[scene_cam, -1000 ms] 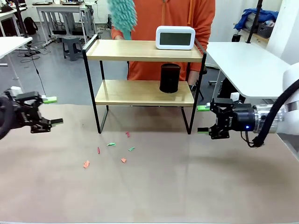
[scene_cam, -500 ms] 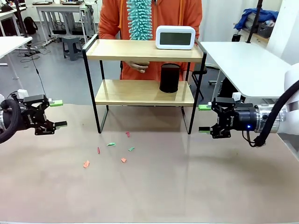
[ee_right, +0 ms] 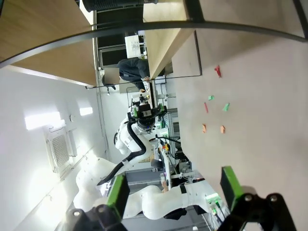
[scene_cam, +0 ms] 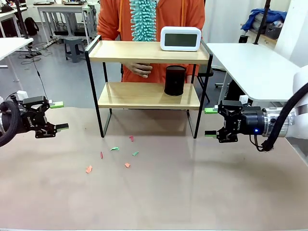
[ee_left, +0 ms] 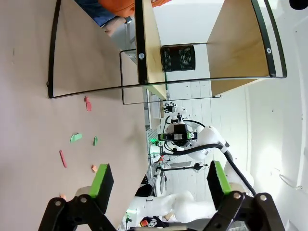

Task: Clean the shelf.
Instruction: Hand the Duster back to the human.

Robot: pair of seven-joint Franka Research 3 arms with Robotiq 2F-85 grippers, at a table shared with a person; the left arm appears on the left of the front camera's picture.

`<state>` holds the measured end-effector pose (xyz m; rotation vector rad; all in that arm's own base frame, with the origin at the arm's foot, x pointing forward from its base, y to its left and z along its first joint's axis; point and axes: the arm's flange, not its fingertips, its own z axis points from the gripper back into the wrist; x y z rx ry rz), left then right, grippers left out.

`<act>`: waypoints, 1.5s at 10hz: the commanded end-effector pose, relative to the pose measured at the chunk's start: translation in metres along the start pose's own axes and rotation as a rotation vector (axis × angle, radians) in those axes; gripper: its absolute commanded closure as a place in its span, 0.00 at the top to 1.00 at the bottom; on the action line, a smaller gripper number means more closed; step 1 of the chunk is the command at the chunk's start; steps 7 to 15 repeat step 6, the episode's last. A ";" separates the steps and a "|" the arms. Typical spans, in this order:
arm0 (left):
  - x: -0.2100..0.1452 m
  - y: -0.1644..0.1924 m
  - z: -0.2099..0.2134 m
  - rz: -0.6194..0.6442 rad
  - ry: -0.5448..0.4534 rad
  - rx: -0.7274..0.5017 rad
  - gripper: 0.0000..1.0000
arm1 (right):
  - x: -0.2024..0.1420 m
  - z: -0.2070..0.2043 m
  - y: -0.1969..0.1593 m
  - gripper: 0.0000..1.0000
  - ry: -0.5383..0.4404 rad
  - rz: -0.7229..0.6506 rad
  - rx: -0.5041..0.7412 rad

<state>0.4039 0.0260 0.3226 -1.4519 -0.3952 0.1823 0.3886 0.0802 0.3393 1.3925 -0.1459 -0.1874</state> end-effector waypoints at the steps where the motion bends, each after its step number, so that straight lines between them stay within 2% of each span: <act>1: -0.002 -0.001 0.003 -0.002 -0.001 -0.013 1.00 | -0.001 0.003 0.003 1.00 0.009 0.011 0.000; 15: -0.002 -0.001 0.003 -0.002 -0.001 -0.013 1.00 | -0.001 0.003 0.003 1.00 0.009 0.011 0.000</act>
